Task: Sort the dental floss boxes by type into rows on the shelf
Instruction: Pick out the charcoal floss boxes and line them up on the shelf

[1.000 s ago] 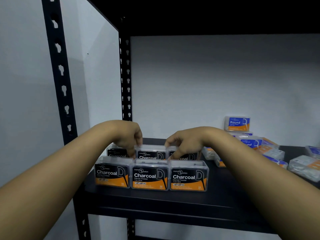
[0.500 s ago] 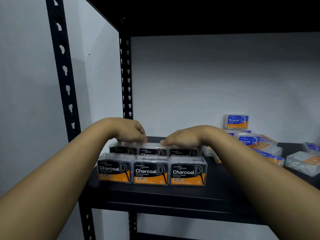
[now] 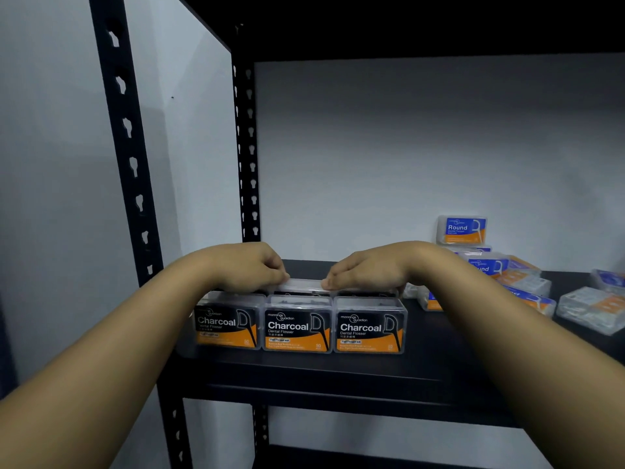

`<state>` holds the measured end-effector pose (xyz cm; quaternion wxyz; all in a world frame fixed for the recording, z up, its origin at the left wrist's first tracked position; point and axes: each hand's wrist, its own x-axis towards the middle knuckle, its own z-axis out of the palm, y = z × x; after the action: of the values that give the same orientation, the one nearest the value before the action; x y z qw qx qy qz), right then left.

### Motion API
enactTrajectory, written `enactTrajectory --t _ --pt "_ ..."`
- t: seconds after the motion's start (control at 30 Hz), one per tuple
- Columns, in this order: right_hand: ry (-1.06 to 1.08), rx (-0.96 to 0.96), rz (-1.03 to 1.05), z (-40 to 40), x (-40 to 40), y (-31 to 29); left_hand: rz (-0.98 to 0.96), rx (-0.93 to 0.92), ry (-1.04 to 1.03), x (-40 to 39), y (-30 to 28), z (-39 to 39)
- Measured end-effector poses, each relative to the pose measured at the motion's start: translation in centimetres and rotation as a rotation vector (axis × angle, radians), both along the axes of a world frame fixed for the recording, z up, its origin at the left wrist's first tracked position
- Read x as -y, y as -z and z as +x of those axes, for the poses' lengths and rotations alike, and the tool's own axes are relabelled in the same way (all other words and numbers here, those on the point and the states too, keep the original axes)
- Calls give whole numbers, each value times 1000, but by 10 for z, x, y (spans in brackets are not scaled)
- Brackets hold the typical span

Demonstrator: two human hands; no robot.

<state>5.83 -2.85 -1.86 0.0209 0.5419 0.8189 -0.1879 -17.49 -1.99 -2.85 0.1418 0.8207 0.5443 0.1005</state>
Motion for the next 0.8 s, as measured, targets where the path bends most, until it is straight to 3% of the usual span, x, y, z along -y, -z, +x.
enactTrajectory --t 0.27,0.47,0.67,0.8 --pt "-48 -25 38 7 11 4 7 10 34 11 0 -6" --pt "4 -101 125 7 30 16 184 -11 -58 28 13 -11" --pt "81 -118 349 -10 46 37 344 91 -84 37 37 -3" --pt "89 -113 385 -12 45 38 384 106 -94 35 41 -4"
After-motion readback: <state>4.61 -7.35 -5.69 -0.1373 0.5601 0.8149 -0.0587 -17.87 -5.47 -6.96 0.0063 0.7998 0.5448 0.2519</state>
